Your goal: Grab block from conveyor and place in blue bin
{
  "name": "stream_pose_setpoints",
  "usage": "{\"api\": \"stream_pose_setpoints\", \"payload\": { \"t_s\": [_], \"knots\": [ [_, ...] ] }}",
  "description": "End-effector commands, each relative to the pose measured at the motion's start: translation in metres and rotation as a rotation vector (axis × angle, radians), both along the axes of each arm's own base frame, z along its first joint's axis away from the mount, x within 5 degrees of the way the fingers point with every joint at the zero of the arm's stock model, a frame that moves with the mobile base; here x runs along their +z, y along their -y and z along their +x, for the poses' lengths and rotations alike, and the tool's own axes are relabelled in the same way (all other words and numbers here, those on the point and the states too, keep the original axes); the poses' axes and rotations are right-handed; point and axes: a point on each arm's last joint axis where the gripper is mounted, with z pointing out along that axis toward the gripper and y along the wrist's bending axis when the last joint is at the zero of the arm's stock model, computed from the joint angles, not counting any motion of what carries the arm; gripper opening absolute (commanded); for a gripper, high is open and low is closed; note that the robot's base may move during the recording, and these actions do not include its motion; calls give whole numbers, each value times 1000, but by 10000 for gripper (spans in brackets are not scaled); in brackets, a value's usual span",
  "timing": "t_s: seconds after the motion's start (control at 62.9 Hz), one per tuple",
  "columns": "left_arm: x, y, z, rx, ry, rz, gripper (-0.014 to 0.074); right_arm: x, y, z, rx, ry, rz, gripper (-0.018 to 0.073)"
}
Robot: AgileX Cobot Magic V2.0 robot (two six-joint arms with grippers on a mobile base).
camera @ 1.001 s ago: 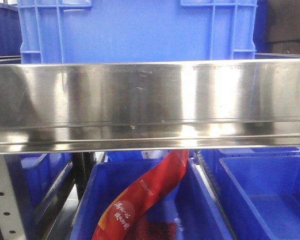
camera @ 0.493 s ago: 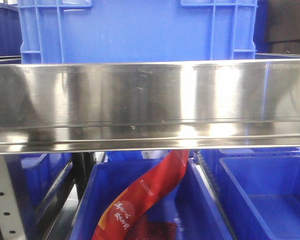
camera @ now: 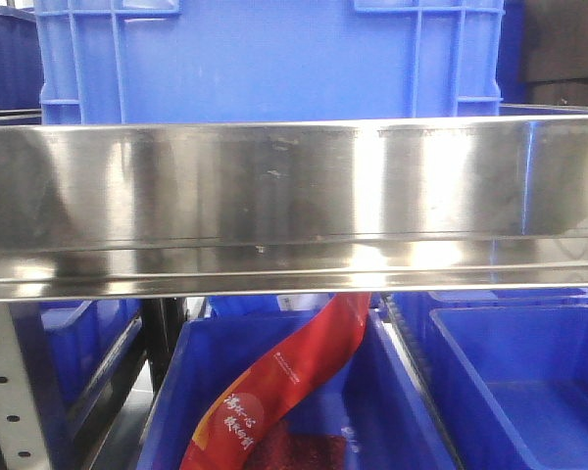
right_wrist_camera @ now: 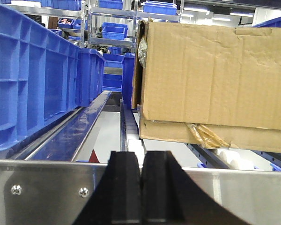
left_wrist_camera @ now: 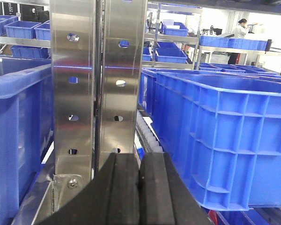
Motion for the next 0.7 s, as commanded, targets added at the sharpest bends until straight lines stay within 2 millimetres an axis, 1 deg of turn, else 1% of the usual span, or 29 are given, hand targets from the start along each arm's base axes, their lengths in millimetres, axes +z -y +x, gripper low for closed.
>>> {"api": "stream_pose_setpoints", "payload": {
  "t_s": [0.0, 0.683],
  "knots": [
    [2, 0, -1, 5, 19, -5, -111, 1, 0, -1, -8, 18, -4, -163],
    [2, 0, -1, 5, 19, -5, -111, 1, 0, -1, -8, 18, -4, -163]
  ]
}}
